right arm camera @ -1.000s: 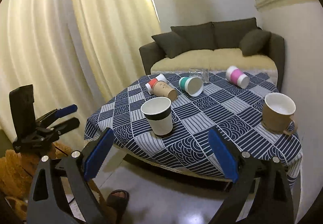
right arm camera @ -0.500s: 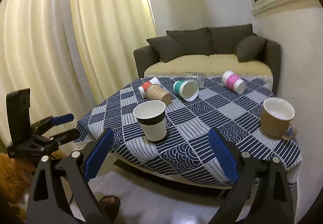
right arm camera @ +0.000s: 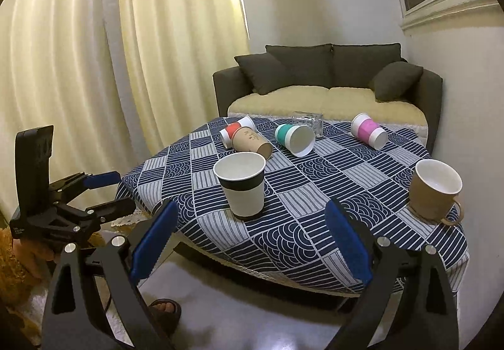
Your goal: Flip cup upright
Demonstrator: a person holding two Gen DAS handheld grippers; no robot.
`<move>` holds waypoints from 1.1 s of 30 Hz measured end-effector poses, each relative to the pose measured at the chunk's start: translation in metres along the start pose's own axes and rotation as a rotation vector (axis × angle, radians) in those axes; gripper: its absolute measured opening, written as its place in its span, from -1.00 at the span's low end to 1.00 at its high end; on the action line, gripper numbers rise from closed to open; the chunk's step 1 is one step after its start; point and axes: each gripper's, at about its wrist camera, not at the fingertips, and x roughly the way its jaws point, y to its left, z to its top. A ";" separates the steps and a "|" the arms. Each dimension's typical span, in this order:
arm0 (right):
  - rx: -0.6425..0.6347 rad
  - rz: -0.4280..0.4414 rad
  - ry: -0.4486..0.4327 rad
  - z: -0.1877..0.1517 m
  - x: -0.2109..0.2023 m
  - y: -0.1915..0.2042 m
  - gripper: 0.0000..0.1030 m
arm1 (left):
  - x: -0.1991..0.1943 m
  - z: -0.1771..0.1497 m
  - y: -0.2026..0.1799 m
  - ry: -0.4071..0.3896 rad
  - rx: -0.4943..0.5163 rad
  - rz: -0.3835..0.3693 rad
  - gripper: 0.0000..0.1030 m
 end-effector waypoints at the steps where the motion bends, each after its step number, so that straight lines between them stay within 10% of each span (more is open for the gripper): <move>1: -0.005 -0.004 0.001 0.000 0.000 0.001 0.81 | 0.000 0.000 0.000 0.001 0.000 0.000 0.87; 33: -0.021 -0.019 0.005 -0.003 0.003 0.001 0.89 | -0.001 0.001 -0.007 -0.017 0.017 -0.002 0.87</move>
